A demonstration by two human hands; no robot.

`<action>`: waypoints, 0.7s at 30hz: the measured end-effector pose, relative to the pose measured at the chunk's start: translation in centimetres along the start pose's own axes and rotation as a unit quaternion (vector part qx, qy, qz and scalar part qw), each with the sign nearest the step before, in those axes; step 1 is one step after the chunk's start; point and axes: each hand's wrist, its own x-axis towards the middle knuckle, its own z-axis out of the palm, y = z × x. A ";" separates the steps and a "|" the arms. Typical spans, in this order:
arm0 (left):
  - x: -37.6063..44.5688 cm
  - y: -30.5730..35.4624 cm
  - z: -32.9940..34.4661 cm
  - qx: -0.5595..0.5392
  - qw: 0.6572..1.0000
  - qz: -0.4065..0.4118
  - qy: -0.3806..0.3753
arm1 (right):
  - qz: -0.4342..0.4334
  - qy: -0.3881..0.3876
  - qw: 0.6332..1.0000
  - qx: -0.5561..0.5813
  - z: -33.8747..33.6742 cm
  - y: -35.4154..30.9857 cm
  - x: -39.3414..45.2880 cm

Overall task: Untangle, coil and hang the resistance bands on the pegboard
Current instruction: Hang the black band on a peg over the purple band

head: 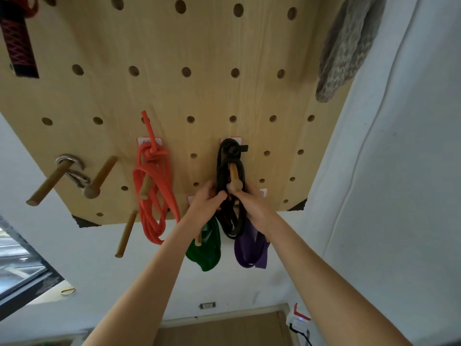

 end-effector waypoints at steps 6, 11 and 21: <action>-0.6 0.1 -2.0 0.040 0.994 -0.063 -0.080 | 0.036 -0.002 0.998 -0.050 0.0 0.1 0.7; -1.5 -0.4 -3.0 -0.070 0.974 -0.123 -0.179 | 0.021 0.101 0.990 -0.096 0.8 1.0 0.8; -2.2 -1.0 -3.2 -0.197 0.945 -0.135 -0.226 | 0.074 -0.054 0.994 0.066 1.0 1.8 -0.4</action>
